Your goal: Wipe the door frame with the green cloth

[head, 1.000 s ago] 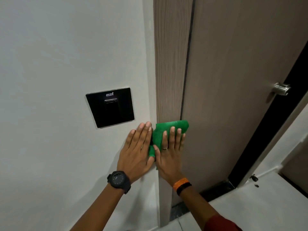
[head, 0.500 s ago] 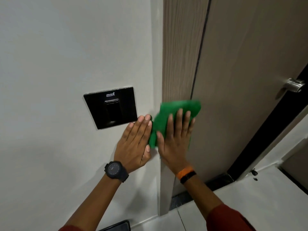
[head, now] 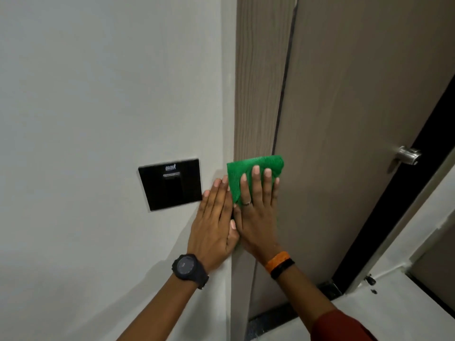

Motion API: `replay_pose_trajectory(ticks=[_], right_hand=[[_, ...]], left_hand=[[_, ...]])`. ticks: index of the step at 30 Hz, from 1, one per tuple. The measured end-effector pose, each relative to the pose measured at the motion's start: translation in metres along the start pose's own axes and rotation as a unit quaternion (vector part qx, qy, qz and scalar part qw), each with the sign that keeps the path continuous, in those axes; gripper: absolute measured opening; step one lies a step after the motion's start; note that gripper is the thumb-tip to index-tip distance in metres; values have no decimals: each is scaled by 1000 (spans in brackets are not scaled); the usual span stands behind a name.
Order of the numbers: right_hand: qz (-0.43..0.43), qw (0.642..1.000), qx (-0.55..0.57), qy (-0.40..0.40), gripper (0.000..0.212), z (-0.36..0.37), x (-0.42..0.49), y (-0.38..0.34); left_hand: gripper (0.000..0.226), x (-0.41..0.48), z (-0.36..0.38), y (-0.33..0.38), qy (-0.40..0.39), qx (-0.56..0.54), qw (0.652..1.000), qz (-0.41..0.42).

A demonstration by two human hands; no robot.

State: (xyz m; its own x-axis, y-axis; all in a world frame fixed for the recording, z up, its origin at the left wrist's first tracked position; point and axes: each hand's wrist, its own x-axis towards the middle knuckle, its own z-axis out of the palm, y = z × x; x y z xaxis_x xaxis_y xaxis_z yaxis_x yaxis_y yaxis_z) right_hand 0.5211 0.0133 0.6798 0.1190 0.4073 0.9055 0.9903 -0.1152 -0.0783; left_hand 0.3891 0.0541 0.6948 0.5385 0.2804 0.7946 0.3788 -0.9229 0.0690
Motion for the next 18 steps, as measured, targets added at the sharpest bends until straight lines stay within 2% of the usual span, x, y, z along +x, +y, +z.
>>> replay_pose_trajectory(ticks=[2, 5, 13, 18], right_hand=[[-4, 1000, -14, 3, 79, -12, 28, -2], [-7, 1000, -2, 27, 77, -29, 69, -6], [-21, 997, -49, 59, 69, -80, 199, -13], [-23, 994, -47, 91, 63, -125, 291, -23]], left_hand=[[68, 19, -9, 14, 12, -35, 999, -28], [67, 63, -37, 19, 33, -37, 998, -32], [66, 179, -115, 9, 83, 42, 995, 37], [67, 248, -164, -4, 133, 132, 980, 72]])
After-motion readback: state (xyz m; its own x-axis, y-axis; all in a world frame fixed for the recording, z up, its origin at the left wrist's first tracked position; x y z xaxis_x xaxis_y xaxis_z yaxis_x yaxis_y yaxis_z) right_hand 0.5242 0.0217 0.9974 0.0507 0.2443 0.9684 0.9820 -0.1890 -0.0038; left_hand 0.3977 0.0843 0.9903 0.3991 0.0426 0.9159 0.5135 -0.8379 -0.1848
